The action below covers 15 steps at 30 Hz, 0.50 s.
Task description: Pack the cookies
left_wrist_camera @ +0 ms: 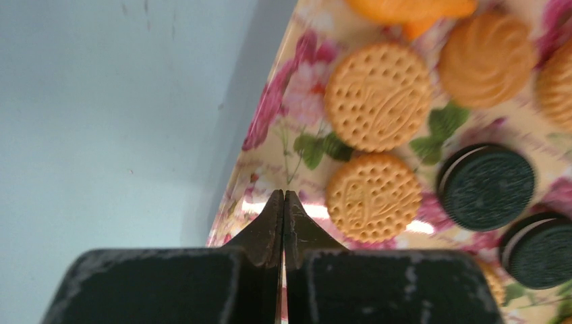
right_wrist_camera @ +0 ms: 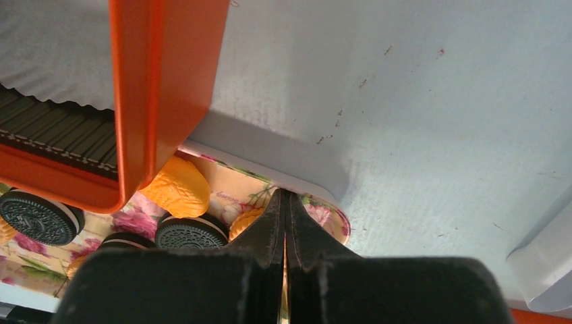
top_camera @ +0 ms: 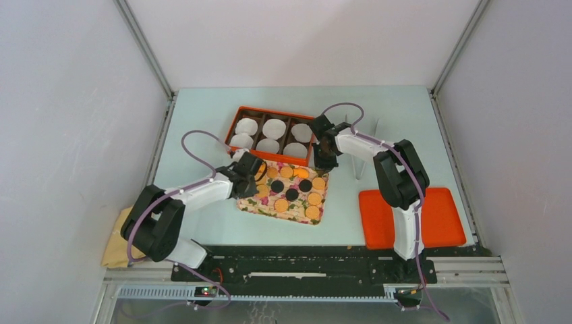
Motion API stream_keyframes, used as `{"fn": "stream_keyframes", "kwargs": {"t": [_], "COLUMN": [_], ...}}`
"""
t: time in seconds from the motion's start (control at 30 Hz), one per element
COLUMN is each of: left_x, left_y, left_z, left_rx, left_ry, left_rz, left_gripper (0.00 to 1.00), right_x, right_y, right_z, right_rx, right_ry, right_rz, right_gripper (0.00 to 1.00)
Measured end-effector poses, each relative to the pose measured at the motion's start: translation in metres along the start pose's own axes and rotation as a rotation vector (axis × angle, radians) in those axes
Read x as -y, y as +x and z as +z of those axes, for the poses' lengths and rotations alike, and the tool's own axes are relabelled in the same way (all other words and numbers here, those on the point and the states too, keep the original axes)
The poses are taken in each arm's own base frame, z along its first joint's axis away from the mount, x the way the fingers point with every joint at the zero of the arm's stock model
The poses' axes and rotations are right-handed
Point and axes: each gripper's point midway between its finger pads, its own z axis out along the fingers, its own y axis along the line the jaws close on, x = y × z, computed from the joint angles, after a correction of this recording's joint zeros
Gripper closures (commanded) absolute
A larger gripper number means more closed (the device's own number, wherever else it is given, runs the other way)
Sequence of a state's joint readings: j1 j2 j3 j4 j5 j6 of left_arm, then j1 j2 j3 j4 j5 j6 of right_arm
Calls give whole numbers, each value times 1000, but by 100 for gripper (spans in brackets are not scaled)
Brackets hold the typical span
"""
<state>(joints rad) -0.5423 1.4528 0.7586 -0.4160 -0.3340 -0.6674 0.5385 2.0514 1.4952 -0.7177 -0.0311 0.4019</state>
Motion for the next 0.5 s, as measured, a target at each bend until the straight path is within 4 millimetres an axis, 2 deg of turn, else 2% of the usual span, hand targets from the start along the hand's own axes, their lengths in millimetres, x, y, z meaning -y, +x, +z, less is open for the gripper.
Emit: {"fn": "stream_keyframes", "kwargs": {"t": [0.07, 0.3, 0.5], "left_x": [-3, 8, 26], "left_y": [14, 17, 36], "left_z": [3, 3, -7], "left_rx": [-24, 2, 3], "left_ry": [-13, 11, 50], "left_rz": [7, -9, 31], "left_gripper": [100, 100, 100], "right_x": [-1, -2, -3], "right_y": [0, -1, -3], "right_z": [0, 2, 3], "right_rx": [1, -4, -30], "right_ry": [-5, -6, -11], "right_rz": [-1, -2, 1], "right_gripper": [100, 100, 100]}}
